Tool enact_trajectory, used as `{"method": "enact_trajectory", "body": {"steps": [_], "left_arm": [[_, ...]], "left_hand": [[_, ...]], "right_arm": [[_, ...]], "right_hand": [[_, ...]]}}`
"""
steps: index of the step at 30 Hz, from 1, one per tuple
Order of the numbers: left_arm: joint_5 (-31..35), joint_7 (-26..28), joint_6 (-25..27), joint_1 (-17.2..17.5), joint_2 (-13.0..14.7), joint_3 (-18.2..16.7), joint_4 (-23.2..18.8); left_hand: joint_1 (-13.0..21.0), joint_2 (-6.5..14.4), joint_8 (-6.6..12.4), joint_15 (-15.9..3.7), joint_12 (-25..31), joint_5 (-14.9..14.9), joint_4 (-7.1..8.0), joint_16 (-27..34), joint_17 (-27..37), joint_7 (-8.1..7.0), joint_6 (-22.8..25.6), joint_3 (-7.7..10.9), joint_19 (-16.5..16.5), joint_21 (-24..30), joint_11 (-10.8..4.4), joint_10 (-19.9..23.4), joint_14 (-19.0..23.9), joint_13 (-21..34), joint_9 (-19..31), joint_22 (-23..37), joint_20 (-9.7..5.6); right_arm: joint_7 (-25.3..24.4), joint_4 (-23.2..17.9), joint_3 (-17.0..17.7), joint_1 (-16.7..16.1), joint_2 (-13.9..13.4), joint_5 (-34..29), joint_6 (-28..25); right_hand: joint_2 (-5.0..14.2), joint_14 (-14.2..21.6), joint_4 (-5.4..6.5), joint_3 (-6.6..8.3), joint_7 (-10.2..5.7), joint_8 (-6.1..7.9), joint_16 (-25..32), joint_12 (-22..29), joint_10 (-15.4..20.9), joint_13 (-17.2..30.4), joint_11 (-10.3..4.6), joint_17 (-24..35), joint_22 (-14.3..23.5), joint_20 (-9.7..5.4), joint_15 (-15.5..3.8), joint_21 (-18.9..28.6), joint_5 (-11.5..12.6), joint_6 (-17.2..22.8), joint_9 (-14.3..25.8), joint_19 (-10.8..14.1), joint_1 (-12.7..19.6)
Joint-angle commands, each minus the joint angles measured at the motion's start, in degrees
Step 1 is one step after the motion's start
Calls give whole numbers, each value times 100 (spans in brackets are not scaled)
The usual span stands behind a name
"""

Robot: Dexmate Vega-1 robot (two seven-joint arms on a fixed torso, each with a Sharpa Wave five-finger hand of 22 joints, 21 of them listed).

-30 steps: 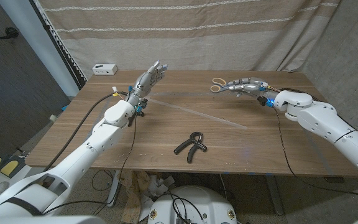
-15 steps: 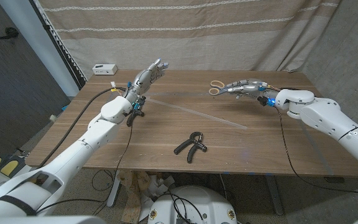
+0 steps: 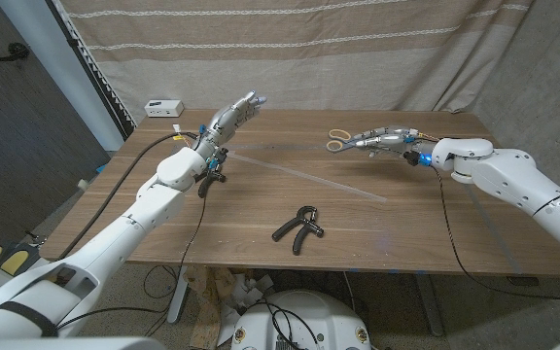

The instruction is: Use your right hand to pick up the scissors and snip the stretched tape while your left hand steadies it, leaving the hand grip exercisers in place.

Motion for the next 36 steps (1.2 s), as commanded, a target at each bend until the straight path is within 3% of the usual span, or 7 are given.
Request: {"method": "enact_trajectory", "body": {"steps": [1,2,6,13,30,32,36], "left_arm": [[548,285,283,23,308,74,-420],[607,315,344,22,344,84,-478],[781,427,592,32,468,104,-703],[1518,822,1434,24,824,220,-1389],[1648,463,1199,-254,799,366,-1206],[1696,397,1175,-316,795,406,-1189],[1713,298,1114,-377,772,450,-1141]], "left_hand": [[351,-53,23,-732,-20,82,-77,-20,3,-48,37,83,72,-18,-85,-27,-8,11,15,4,-307],[605,-86,28,-746,-19,115,-89,-17,4,-83,88,155,77,-21,-129,-26,-15,13,17,3,-310],[805,-148,28,-775,-16,134,-95,-20,3,-107,123,197,112,-14,-166,-15,-25,15,18,1,-326],[1228,-496,26,-832,-6,169,-72,-14,4,-232,230,184,172,-14,-218,24,-28,18,20,0,-353],[1569,-651,21,-900,2,211,-28,-21,8,-252,367,197,177,-20,-254,65,-63,26,22,10,-400],[1941,-582,-86,-921,-23,235,-21,-31,12,-307,195,319,163,-24,-256,3,-135,39,39,14,-418],[2100,-574,-100,-951,-32,234,-16,-38,13,-314,191,364,142,-30,-259,-35,-183,46,53,15,-446]], "right_arm": [[190,114,-108,237,-7,111,-289],[217,129,-127,263,-7,109,-310],[290,141,-173,324,-27,98,-375],[337,114,-184,350,-70,143,-490],[356,28,-186,272,-68,202,-467],[345,28,-214,315,-58,214,-547],[375,-8,-271,377,-86,152,-597]], "right_hand": [[867,593,-12,35,30,-17,29,-20,28,2,16,4,-1,-258,-599,46,16,15,6,27,950],[866,591,-12,35,28,-19,27,-21,28,1,10,2,-3,-257,-600,48,16,16,5,26,951],[871,588,-11,39,34,-28,23,-32,20,-5,17,-4,-17,-257,-599,54,16,17,0,19,956],[874,585,-7,41,32,-42,17,-43,20,-13,7,-11,-38,-257,-600,63,17,18,-6,7,958],[881,595,1,48,50,-81,16,-77,13,-35,21,-25,-94,-257,-599,98,19,16,-19,-15,965],[882,597,1,49,56,-87,16,-79,19,-38,31,-26,-100,-257,-599,103,20,13,-20,-15,966],[883,606,3,51,62,-95,21,-84,26,-44,29,-28,-113,-258,-598,112,21,14,-23,-17,967]]}}
